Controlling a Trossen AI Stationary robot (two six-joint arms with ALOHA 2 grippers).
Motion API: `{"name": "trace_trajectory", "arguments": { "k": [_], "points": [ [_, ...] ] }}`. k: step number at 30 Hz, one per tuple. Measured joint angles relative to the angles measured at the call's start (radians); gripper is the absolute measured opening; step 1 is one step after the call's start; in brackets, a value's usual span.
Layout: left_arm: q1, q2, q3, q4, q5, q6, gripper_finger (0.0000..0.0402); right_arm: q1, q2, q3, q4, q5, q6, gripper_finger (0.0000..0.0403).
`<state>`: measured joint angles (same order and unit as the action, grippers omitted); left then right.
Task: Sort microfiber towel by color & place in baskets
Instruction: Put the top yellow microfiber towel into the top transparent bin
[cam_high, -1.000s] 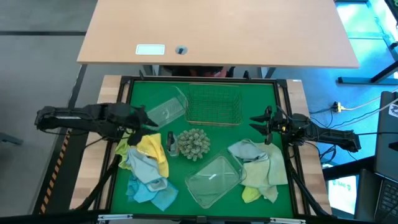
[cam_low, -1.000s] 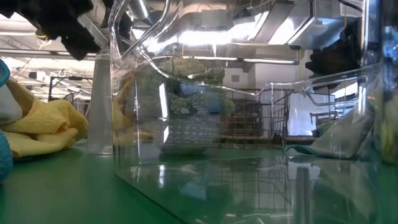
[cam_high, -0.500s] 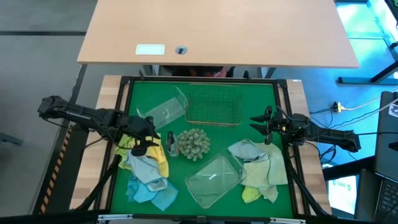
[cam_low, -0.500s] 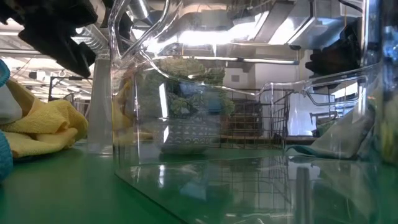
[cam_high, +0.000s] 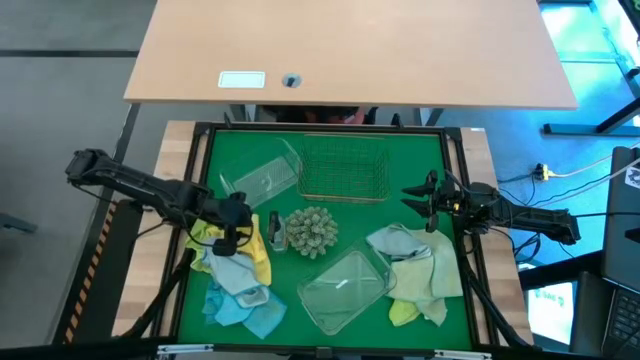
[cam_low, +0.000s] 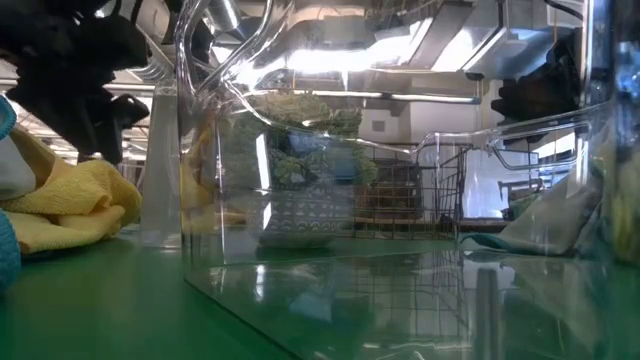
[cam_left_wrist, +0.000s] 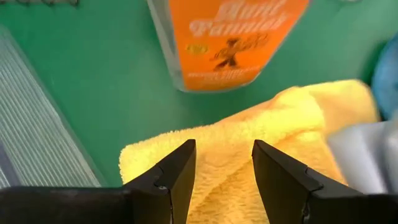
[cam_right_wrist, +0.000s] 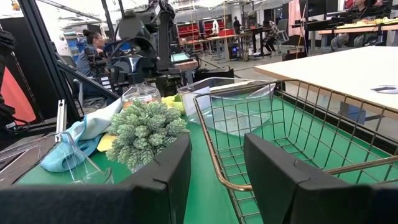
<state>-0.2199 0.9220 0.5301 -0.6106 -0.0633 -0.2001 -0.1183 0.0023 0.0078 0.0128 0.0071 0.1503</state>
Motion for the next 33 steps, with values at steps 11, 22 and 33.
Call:
{"name": "trace_trajectory", "arguments": {
  "k": [11, 22, 33],
  "points": [
    [0.000, 0.156, 0.001, 0.001, -0.003, 0.002, 0.0152, 0.000, 0.000, 0.000, 0.000, 0.000, 0.000, 0.0147],
    [0.001, 0.189, 0.000, 0.001, 0.029, -0.002, 0.0025, 0.000, 0.000, 0.000, 0.000, 0.000, 0.000, 0.0147],
    [0.001, 0.188, 0.151, -0.181, 0.001, -0.027, 0.0001, 0.000, 0.000, 0.000, 0.000, 0.000, 0.000, 0.0147]
  ]
}}
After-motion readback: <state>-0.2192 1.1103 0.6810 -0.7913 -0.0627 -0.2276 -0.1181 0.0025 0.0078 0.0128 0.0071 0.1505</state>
